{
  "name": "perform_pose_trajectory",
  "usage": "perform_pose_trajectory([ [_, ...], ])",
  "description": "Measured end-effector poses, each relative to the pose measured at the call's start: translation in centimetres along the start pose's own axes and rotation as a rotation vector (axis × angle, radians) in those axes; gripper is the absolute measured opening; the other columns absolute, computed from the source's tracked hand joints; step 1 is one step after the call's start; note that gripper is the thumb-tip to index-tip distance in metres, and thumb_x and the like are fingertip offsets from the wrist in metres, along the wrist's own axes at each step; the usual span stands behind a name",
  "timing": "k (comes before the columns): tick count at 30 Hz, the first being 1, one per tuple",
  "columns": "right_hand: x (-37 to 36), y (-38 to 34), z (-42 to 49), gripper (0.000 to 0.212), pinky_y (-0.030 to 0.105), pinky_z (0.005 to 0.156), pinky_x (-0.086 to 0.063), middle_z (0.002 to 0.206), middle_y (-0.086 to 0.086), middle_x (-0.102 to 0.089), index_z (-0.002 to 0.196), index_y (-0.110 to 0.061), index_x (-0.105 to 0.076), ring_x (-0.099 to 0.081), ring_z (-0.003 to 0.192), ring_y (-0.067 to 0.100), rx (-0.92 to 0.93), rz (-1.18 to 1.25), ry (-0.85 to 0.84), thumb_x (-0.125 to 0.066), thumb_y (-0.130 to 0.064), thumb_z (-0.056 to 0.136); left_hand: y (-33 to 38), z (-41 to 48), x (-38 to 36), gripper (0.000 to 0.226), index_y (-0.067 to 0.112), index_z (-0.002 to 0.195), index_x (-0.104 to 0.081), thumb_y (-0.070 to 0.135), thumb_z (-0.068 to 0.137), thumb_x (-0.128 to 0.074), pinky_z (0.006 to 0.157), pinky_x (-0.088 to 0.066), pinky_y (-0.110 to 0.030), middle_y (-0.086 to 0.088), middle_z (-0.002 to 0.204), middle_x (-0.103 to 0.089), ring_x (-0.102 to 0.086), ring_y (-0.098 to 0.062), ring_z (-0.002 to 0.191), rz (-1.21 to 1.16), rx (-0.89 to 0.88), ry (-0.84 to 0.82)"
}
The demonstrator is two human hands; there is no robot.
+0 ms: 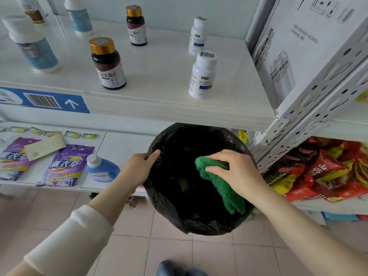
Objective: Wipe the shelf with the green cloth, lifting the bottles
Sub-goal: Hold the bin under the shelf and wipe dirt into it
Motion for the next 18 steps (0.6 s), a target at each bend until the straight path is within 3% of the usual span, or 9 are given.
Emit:
perform_pose_trajectory([
  [4,-1.7,-0.6,1.0,0.034,-0.007,0.076,-0.027,0.115,-0.009,-0.061,0.114,-0.021,-0.063,-0.052,0.108,0.003,0.047,0.034,-0.092,-0.066,-0.026,0.081,-2.6,-1.7,0.6,0.050,-0.001,0.088,-0.062,0.047,0.090,-0.045,0.084,-0.048,-0.042,-0.019,0.092,-0.065,-0.060,-0.032,0.092,-0.074,0.075,0.072],
  [6,-3.4,-0.8,1.2,0.032,-0.004,0.075,-0.031,0.112,-0.009,-0.062,0.112,-0.020,-0.064,-0.050,0.104,0.001,0.034,0.071,-0.149,-0.066,-0.026,0.081,-4.3,-3.0,1.3,0.047,0.004,0.073,-0.057,0.047,0.089,-0.046,0.070,-0.044,-0.037,-0.011,0.075,-0.057,-0.054,-0.028,0.079,-0.120,0.122,0.131],
  [10,-7.7,-2.2,1.3,0.019,0.013,0.080,-0.041,0.095,-0.015,-0.062,0.100,-0.023,-0.062,-0.057,0.095,0.000,-0.047,0.292,-0.134,-0.065,-0.026,0.081,-8.7,-5.5,3.9,0.050,0.002,0.074,-0.056,0.050,0.087,-0.048,0.062,-0.039,-0.031,-0.006,0.071,-0.052,-0.051,-0.024,0.071,-0.205,0.267,0.248],
  [14,-13.0,-6.4,2.0,0.016,0.016,0.077,-0.047,0.094,-0.011,-0.063,0.097,-0.022,-0.060,-0.059,0.090,0.001,-0.085,0.401,-0.237,-0.065,-0.025,0.082,-13.0,-8.2,7.5,0.048,0.005,0.070,-0.056,0.048,0.088,-0.048,0.055,-0.040,-0.029,-0.005,0.066,-0.052,-0.051,-0.022,0.059,-0.260,0.355,0.349],
  [18,-19.4,-12.6,2.5,0.016,0.001,0.068,-0.040,0.086,-0.019,-0.057,0.096,-0.022,-0.060,-0.055,0.083,-0.003,0.083,0.302,-0.330,-0.065,-0.025,0.082,-18.2,-10.1,13.0,0.049,0.000,0.079,-0.057,0.048,0.089,-0.047,0.053,-0.040,-0.030,-0.007,0.064,-0.051,-0.050,-0.023,0.057,-0.301,0.420,0.451],
])
Point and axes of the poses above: each hand's wrist, its own z-axis towards the middle knuckle, its own x-axis out of the back of the hand, y = z × x, the point moved 1 cm from there along z, towards the middle knuckle
